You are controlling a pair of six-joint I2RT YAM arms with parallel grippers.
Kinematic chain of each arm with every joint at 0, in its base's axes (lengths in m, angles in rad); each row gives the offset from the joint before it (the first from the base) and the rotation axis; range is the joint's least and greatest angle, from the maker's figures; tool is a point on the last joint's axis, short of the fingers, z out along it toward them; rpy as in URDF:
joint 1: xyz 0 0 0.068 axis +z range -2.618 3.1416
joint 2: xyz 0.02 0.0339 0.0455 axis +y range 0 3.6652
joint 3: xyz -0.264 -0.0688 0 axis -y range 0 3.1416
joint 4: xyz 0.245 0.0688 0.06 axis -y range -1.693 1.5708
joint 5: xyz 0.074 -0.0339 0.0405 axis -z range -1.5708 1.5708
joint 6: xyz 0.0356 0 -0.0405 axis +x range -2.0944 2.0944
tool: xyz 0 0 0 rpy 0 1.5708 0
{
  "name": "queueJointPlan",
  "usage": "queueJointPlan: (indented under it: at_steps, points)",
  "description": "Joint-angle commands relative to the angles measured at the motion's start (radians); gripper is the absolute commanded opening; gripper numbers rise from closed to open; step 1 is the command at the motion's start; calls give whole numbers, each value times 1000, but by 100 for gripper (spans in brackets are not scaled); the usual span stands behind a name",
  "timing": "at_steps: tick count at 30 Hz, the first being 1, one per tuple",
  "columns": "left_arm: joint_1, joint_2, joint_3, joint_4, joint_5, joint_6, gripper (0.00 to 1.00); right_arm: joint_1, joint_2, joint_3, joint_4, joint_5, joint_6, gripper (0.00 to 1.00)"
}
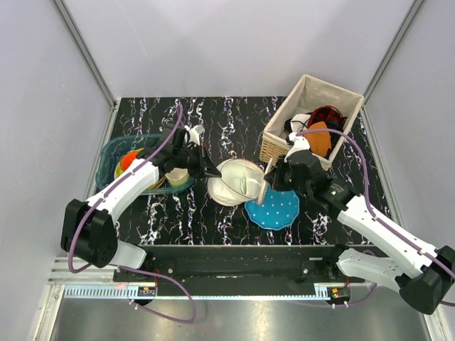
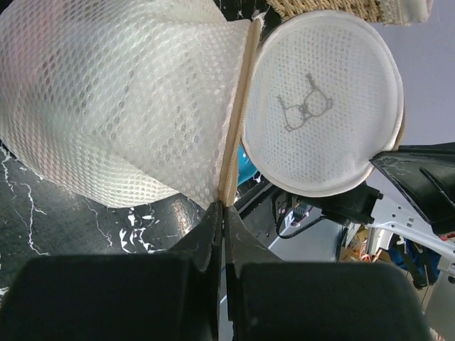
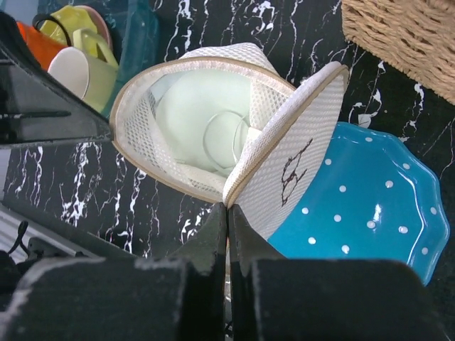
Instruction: Unzip the laundry bag and remove the bra
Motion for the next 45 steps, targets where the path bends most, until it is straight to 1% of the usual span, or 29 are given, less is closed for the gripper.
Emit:
queueJointPlan:
  at_steps: [1,4,5,6,7,8,9,10,11,13,15,18,19,20,23,26,29,30,31,34,36,37,38,40,41,45]
  points:
    - [4,-61,71,-17,14,25,0,-8,-22,20,-52,-14,-101,0]
    - [4,-77,60,-11,10,8,0,-5,-38,-70,-69,113,-80,0]
    - [4,-83,40,-8,10,5,0,-6,-66,-99,-70,159,-70,0]
    - [4,-92,31,-4,9,-2,0,-5,-86,-138,-89,179,-52,11]
    - [2,-97,20,0,6,-4,0,-5,-107,-147,-98,191,-22,28]
    - [4,-101,1,0,6,-4,0,-6,-156,-153,-101,185,-24,44]
    - [4,-106,-10,2,4,-6,0,-3,-176,-141,-92,172,-32,55]
    - [2,-106,-18,5,4,-4,0,1,-192,-129,-81,152,-40,75]
    - [1,-106,-35,6,7,-3,0,7,-204,-112,-69,149,-44,78]
    - [1,-98,-50,14,6,-1,0,15,-186,-66,-20,132,-50,79]
    - [1,-94,-70,9,-8,7,0,17,-146,-32,47,103,-61,77]
    - [1,-89,-95,0,-28,14,0,17,-4,30,109,-3,-55,66]
    - [1,-90,-101,-4,-42,17,0,24,83,49,121,-69,-52,61]
    - [1,-90,-107,-7,-51,20,0,29,127,67,150,-104,-49,57]
    - [2,-90,-107,-9,-71,24,0,59,276,121,181,-163,-40,56]
    - [2,-84,-102,-8,-79,19,0,73,388,160,213,-198,-40,52]
    - [2,-74,-96,-7,-79,17,0,78,457,163,259,-216,-38,44]
    - [2,-69,-95,-7,-80,17,0,80,469,163,265,-218,-43,37]
    - [2,-69,-92,-7,-82,14,0,80,492,163,269,-212,-41,34]
    - [2,-66,-87,-1,-80,8,0,80,535,175,278,-207,-49,32]
    - [2,-67,-86,3,-75,4,0,80,560,196,281,-201,-52,34]
    - [2,-67,-84,2,-75,2,0,80,586,202,282,-191,-53,43]
    - [2,-69,-82,2,-75,2,0,78,598,219,282,-183,-53,49]
    - [2,-71,-81,2,-72,1,0,80,645,235,284,-154,-53,57]
    - [2,-75,-79,2,-74,1,0,81,662,248,292,-152,-53,64]
    - [2,-83,-75,3,-74,1,0,80,761,279,330,-103,-50,78]
